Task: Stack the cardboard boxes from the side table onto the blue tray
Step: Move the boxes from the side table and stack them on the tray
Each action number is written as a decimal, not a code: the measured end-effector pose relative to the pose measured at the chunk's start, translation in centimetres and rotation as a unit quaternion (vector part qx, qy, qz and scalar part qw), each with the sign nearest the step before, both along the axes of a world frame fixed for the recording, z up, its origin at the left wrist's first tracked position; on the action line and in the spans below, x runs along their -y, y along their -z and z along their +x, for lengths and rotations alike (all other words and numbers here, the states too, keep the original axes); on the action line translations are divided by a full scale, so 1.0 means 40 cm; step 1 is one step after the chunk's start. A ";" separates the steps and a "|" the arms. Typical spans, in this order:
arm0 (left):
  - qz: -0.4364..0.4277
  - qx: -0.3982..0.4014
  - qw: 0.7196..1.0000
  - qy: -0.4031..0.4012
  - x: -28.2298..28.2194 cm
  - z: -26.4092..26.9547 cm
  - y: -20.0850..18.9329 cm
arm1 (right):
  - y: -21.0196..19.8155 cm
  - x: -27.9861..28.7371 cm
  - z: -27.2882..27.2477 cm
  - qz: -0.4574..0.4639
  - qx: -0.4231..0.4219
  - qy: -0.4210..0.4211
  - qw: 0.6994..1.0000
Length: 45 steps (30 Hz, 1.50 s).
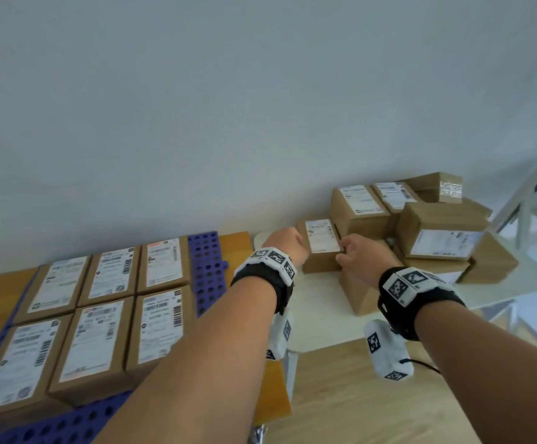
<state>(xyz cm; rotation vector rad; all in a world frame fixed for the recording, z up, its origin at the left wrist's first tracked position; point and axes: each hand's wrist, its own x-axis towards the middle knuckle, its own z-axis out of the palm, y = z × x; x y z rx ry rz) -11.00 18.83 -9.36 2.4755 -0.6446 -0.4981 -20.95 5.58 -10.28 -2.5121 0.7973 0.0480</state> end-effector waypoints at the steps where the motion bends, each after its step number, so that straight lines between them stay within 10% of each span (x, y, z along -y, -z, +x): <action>1: 0.004 -0.004 1.000 0.002 0.037 -0.010 0.002 | -0.006 0.034 -0.012 0.003 0.008 0.004 1.000; 14: 0.054 -0.075 0.996 -0.006 0.350 -0.120 0.122 | 0.069 0.353 -0.130 0.036 -0.030 0.015 0.999; 28: 0.106 -0.116 0.987 -0.020 0.382 -0.113 0.153 | 0.152 0.386 -0.070 0.298 -0.066 0.027 0.952; 45: 0.185 -0.056 0.981 0.008 0.387 -0.122 0.207 | 0.186 0.386 -0.074 0.269 -0.024 0.059 0.961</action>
